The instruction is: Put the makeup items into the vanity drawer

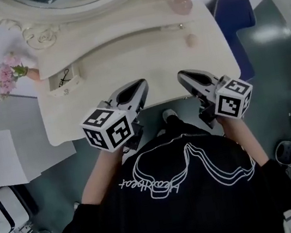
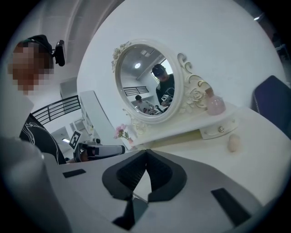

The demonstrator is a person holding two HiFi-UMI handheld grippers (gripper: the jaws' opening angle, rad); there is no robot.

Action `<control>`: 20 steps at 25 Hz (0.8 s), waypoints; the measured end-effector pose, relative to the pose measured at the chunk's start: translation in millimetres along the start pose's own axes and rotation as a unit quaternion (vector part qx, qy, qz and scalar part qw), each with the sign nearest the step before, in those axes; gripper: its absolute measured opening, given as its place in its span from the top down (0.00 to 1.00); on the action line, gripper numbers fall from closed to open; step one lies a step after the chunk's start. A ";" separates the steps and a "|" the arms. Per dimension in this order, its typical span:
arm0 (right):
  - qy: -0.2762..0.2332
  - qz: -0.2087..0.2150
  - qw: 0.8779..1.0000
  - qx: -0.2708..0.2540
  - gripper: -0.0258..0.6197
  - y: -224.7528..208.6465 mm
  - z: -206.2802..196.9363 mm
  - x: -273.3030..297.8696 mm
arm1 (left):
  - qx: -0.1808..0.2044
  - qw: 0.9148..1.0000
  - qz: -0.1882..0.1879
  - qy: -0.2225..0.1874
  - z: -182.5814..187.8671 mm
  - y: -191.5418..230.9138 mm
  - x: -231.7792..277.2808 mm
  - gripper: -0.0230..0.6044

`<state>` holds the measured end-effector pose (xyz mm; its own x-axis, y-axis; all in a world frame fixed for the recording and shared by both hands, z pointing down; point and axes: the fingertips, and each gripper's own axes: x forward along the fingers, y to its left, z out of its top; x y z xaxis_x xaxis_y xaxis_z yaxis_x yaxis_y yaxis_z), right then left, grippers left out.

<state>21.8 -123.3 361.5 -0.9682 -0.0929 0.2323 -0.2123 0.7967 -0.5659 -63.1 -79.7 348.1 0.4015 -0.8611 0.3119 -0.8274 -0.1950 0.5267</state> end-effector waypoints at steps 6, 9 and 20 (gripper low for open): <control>-0.011 -0.017 1.000 0.022 0.93 -61.7 12.7 -17.0 | -0.014 0.999 0.012 0.026 -6.2 3.0 49.0 0.95; -0.009 -0.023 0.999 0.022 0.84 -87.4 23.2 -20.9 | -0.019 0.999 0.015 0.037 -6.2 3.5 68.9 0.95; 0.031 -0.011 0.999 -0.036 0.54 -167.7 39.2 -16.6 | -0.042 0.997 0.051 0.045 -2.6 12.2 122.1 0.95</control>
<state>68.3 -278.8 421.5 -0.9526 -0.0755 0.2946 -0.2214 0.8364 -0.5014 -23.2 -186.0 394.7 0.3533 -0.8281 0.4352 -0.8312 -0.0644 0.5523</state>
